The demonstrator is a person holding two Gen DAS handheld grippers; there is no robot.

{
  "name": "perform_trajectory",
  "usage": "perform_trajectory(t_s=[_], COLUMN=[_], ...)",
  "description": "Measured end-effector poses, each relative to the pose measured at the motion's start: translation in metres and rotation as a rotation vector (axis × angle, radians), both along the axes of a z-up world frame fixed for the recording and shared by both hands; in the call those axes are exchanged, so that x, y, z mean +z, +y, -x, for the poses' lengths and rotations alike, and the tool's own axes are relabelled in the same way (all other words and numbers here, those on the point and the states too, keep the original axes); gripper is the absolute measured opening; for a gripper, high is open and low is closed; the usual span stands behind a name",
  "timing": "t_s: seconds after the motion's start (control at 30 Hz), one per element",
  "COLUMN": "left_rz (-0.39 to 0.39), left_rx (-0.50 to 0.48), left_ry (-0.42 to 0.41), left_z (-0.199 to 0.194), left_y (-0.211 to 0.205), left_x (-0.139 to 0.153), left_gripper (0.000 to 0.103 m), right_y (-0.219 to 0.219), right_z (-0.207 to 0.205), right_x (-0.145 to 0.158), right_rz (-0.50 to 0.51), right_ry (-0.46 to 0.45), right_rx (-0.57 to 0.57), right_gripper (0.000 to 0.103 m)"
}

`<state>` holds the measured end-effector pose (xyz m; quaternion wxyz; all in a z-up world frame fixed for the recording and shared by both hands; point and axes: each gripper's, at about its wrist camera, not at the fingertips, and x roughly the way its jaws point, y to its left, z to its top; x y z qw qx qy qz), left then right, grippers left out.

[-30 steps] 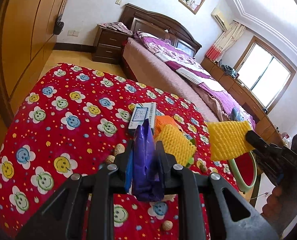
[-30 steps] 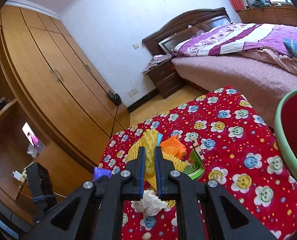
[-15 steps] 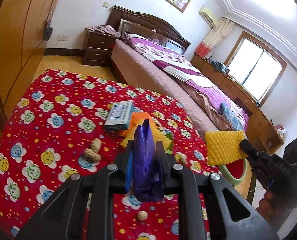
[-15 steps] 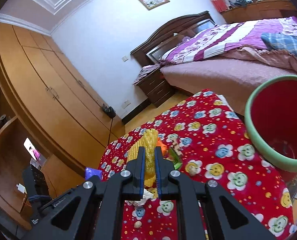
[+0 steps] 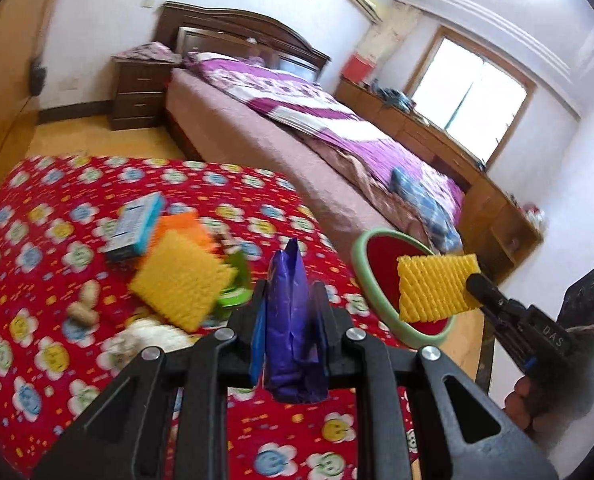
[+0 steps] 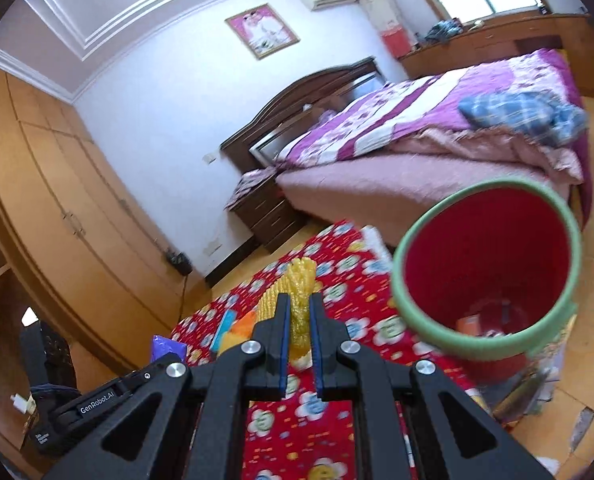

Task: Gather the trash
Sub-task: 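Carry the purple wrapper and yellow foam net over the bucket with both tools, then open the left tool and the right tool to drop both items into the bucket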

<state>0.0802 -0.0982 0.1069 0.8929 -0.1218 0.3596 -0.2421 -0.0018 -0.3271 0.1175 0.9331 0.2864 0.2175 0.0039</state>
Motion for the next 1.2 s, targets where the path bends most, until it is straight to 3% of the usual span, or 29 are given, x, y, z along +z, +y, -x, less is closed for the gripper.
perform_trajectory(t_s=[0.2,0.43,0.8,1.03,1.2], left_rz=[-0.049,-0.052,-0.076,-0.11,-0.108], left_rx=[-0.124,-0.198,-0.341,-0.393,-0.383], left_ry=[-0.021,-0.034,0.047,0.04,0.058], left_z=[-0.007,-0.023,-0.049,-0.059,-0.066], left_y=[-0.061,-0.114,-0.205,-0.242,-0.244], left_x=[0.004,0.0,-0.04,-0.055,-0.061], left_gripper=[0.02,0.02,0.02,0.021,0.034], right_y=[-0.031,-0.066,-0.117,-0.138,-0.148], right_z=[0.016,0.017,0.017,0.009,0.004], right_x=[0.0,-0.01,-0.035,-0.06,-0.075], right_rz=[0.03,0.043,0.092,0.078,0.063], right_ry=[-0.014,0.005,0.06,0.113,0.144], right_rx=[-0.106,-0.194,-0.317,-0.341,-0.351], right_gripper=[0.011,0.011,0.011,0.011,0.013])
